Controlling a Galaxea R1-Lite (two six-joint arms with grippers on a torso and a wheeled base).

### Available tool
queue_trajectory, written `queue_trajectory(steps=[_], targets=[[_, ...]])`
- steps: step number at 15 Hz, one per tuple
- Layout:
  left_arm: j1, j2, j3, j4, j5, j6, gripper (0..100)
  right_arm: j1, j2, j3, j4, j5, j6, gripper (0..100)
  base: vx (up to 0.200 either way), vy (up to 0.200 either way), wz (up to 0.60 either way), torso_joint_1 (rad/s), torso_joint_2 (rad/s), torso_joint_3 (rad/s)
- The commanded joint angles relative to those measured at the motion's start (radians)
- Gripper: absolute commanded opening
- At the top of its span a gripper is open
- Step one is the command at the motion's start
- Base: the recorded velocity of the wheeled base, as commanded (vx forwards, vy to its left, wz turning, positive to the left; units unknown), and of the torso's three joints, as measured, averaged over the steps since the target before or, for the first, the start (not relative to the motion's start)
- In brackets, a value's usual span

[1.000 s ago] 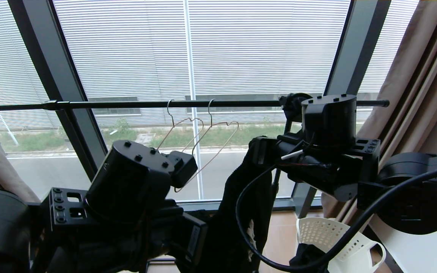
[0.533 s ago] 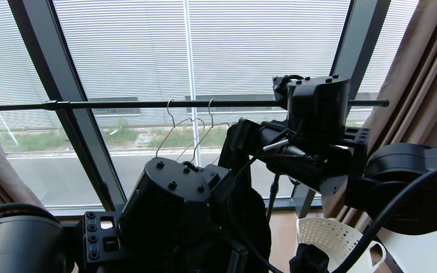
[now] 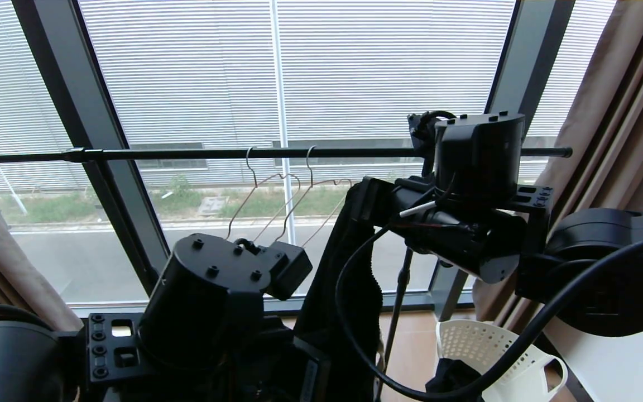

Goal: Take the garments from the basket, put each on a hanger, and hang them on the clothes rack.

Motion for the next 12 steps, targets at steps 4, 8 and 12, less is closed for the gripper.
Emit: queue_trajectory(steps=[4, 8, 12], targets=[[0.244, -0.059, 0.072, -0.128, 0.023, 0.006, 0, -0.048, -0.096, 0.207, -0.011, 0.017, -0.241, 0, 0.0, 0.0, 0.0, 0.0, 0.0, 0.0], [0.297, -0.074, 0.037, -0.159, 0.029, 0.02, 0, -0.034, -0.108, 0.381, -0.036, 0.057, -0.44, 0, 0.0, 0.0, 0.0, 0.0, 0.0, 0.0], [0.297, -0.068, 0.005, -0.159, 0.034, 0.031, 0, -0.04, -0.151, 0.569, -0.298, 0.144, -0.632, 0, 0.0, 0.0, 0.0, 0.0, 0.0, 0.0]])
